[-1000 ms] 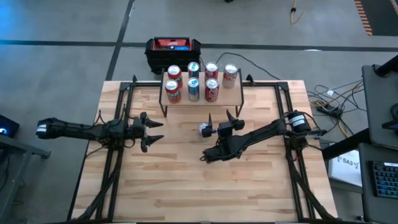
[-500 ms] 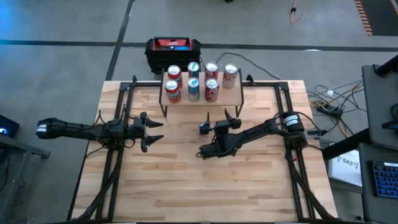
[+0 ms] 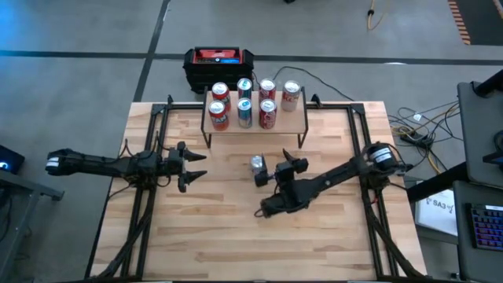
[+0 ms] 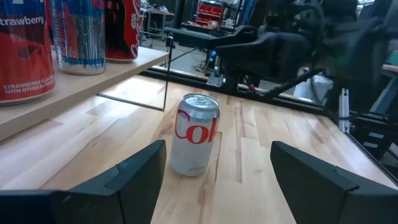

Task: Place canned beverage on shelf
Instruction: Put the red and silver soda can on the shelf aligned with the other red and silver soda can

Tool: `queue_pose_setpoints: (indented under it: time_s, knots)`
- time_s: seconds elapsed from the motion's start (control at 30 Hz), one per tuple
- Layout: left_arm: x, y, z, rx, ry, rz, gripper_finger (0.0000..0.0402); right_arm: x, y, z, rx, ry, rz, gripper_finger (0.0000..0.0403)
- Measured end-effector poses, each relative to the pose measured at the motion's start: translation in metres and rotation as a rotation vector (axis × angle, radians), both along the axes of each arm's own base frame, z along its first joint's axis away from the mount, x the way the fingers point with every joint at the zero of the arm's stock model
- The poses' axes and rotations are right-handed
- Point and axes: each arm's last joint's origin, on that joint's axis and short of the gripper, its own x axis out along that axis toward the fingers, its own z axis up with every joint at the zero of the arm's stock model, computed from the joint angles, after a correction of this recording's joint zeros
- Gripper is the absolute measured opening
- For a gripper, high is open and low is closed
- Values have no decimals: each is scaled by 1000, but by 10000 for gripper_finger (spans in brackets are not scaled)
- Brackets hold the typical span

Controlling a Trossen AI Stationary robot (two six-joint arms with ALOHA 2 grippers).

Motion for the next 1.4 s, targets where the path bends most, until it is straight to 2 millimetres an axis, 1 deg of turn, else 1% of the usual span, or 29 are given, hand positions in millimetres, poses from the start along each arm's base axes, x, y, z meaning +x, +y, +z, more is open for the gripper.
queue_pose_setpoints:
  time_s: [0.1,0.17,0.37,0.47,0.53,0.63,0.8,0.9,1.0,1.07,1.13,1.3,1.4]
  knots:
    - [0,0,0,0,0,0,275,-2,11,7,62,21,56,373]
    - [0,0,0,0,0,0,275,-1,19,8,67,23,86,373]
    - [0,0,0,0,0,0,275,8,41,-1,95,-53,148,373]
    - [0,0,0,0,0,0,275,13,54,-6,81,-78,178,373]
    - [0,0,0,0,0,0,275,17,63,-15,54,-85,187,373]
    - [0,0,0,0,0,0,275,22,73,-34,7,-92,182,373]
    - [0,0,0,0,0,0,275,23,80,-59,-31,-105,169,373]
    - [0,0,0,0,0,0,275,24,84,-67,-33,-94,176,373]
    - [0,0,0,0,0,0,275,25,86,-60,26,-132,193,373]
    - [0,0,0,0,0,0,275,27,83,-48,100,-140,218,373]
    - [0,0,0,0,0,0,275,31,75,-32,173,-125,247,373]
    - [0,0,0,0,0,0,275,42,41,10,387,-51,339,373]
    - [0,0,0,0,0,0,275,45,16,25,586,-2,314,373]
